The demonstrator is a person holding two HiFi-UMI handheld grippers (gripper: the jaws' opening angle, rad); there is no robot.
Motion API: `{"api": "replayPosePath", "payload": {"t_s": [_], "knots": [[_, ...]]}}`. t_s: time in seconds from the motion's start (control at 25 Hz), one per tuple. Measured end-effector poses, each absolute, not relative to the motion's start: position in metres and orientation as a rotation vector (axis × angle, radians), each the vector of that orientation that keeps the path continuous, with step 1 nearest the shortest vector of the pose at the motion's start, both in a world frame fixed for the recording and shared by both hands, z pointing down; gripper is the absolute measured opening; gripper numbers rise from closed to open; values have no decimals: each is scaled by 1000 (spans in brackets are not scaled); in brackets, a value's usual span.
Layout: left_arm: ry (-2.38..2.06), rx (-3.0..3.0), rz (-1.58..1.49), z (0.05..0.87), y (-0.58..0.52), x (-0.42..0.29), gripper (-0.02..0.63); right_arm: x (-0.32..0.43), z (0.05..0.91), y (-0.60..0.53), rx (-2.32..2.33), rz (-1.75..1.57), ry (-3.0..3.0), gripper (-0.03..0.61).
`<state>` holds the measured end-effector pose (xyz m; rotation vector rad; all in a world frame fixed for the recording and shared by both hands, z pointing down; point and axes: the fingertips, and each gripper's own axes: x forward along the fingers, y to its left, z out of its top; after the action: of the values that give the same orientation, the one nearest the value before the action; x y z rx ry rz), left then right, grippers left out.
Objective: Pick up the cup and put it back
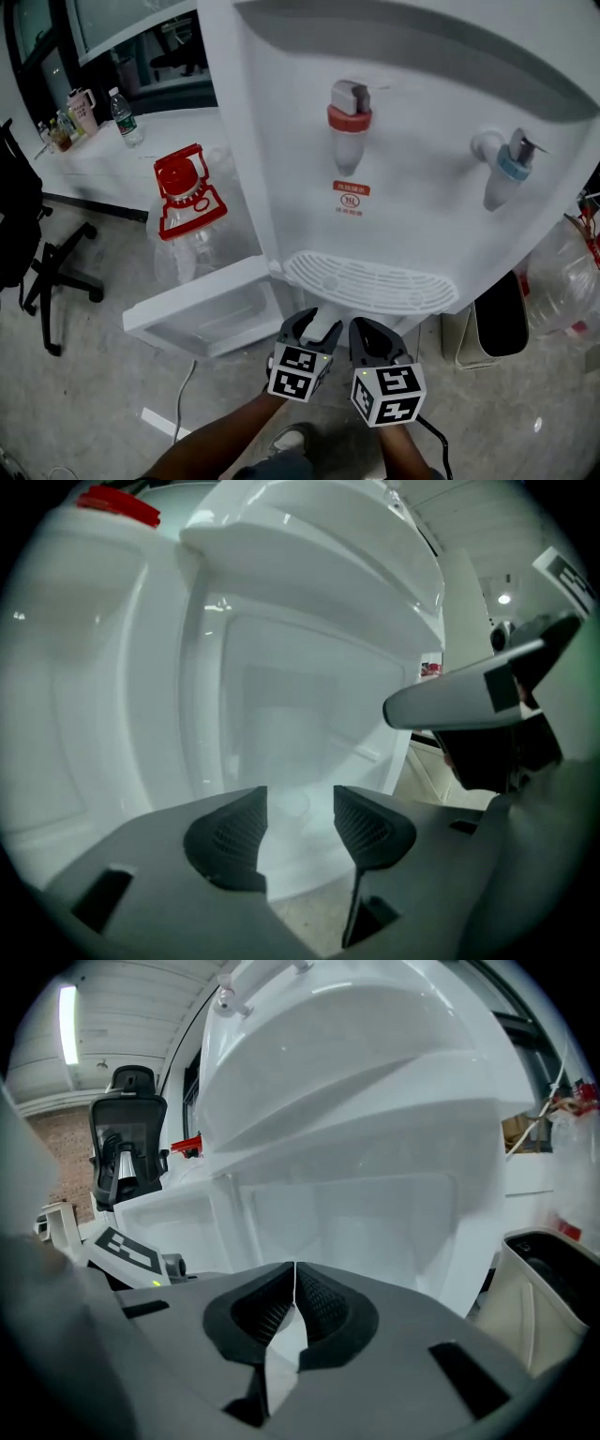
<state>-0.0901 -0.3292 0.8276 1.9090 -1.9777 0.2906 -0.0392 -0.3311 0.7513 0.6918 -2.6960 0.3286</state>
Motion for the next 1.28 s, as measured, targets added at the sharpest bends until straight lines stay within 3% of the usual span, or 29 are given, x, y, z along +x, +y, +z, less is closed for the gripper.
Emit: {"api": "replayPosePath", "payload": {"t_s": [0.08,0.6,1.28], "knots": [[-1972,1920,285,804,-322,-90,199,-39,738,-328,706,351,-2688,21],[-1924,1954,359,607,-268,-51,77,-2,581,-279,710,470,-2602,21],[-1972,1979,216,266,-187,29,12,67,247,-202,799,432,-2675,21]]}}
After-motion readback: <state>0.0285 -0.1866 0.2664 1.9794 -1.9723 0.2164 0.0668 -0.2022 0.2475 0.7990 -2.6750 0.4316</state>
